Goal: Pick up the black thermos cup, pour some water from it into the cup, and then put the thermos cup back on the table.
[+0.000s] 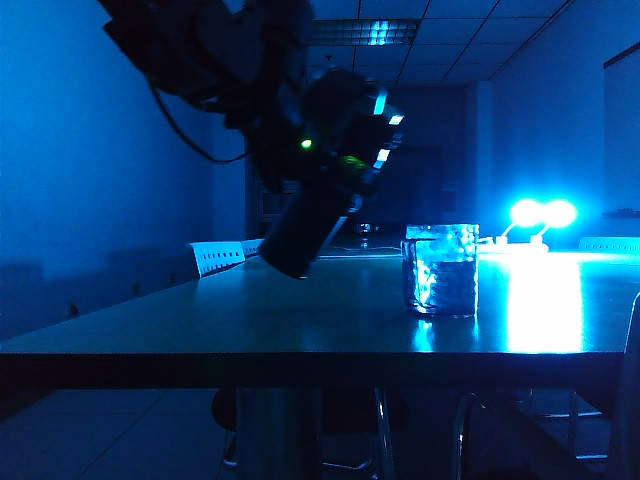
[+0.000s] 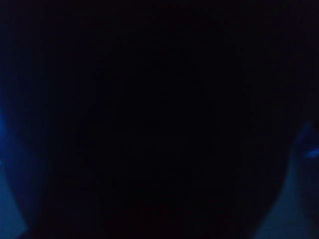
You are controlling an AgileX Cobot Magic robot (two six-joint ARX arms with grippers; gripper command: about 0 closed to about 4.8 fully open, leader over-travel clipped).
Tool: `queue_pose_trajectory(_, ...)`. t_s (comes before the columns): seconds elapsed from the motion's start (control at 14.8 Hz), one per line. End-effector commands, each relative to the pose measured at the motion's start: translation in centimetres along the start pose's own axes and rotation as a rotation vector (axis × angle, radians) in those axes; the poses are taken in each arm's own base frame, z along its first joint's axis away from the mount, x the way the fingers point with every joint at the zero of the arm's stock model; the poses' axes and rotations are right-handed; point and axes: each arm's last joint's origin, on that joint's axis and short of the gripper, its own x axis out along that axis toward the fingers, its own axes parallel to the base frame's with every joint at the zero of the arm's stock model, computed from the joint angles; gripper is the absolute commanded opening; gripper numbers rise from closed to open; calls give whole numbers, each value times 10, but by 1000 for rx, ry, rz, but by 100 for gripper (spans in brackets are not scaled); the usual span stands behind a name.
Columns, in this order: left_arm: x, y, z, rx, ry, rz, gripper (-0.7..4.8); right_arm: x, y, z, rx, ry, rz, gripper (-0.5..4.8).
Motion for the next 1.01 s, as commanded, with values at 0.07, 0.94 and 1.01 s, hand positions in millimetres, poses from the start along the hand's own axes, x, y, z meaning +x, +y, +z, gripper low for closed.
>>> queue_pose_trajectory(0.07,-4,2,16,34,-80,37,331,-1,1,2,-12,-11,3,-1)
queue_pose_trajectory(0.94,23,-10,15,331,17,145,332,-1,0,0,-22,12,2,-1)
queue_pose_trajectory(1.01,23,-10,15,349,17,146,331,-1,0,0,-22,12,2,-1)
